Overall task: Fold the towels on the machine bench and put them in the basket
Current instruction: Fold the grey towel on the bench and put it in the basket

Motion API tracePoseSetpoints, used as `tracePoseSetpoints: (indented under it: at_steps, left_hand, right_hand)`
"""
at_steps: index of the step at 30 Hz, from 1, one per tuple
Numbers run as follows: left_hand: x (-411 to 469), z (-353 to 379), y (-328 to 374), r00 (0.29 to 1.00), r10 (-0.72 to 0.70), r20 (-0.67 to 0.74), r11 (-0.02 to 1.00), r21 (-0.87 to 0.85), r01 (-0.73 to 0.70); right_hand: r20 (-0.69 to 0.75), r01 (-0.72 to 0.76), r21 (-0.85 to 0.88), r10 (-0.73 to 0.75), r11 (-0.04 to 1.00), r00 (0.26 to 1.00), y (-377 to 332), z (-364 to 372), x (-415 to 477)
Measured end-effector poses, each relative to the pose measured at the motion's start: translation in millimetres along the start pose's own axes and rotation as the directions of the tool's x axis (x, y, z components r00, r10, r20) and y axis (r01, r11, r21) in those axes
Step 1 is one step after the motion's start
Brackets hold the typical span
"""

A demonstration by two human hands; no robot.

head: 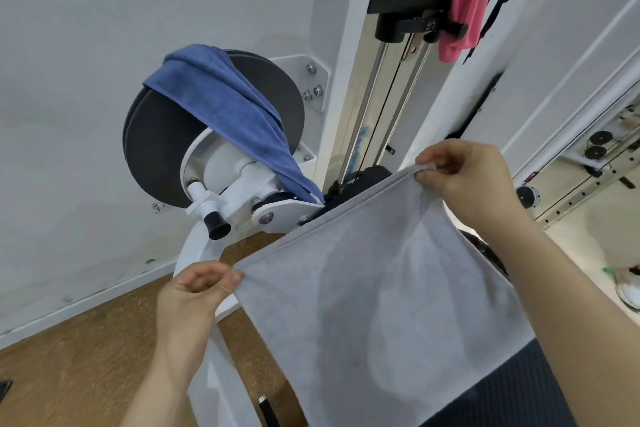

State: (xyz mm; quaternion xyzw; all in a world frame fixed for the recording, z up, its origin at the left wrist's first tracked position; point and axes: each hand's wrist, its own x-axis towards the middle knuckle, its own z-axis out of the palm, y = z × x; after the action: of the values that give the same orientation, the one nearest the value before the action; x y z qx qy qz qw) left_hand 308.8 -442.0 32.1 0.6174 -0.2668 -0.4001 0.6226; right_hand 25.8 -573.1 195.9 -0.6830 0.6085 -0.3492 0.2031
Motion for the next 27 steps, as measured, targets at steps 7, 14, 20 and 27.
tracePoseSetpoints:
  at_steps: [7,14,20,27]
  left_hand:
    - [-23,-17,58,0.981,0.172,0.089,0.98,0.089,-0.179]
    - [-75,-23,125,0.93,0.355,0.091,0.925,0.108,-0.364]
    - [-130,-8,185,0.861,0.488,0.142,0.85,0.145,-0.506]
    - [-127,48,194,0.854,0.384,0.35,0.804,0.328,-0.496]
  right_hand:
    - [-0.013,-0.057,0.171,0.061,0.984,0.998,-35,-73,-94]
    - [0.218,-0.165,0.317,0.097,0.934,0.971,-49,-134,-196]
    - [0.344,-0.256,0.59,0.049,0.766,0.938,-41,-172,-263]
    - [0.316,-0.309,0.496,0.162,0.812,0.935,10,-178,-289]
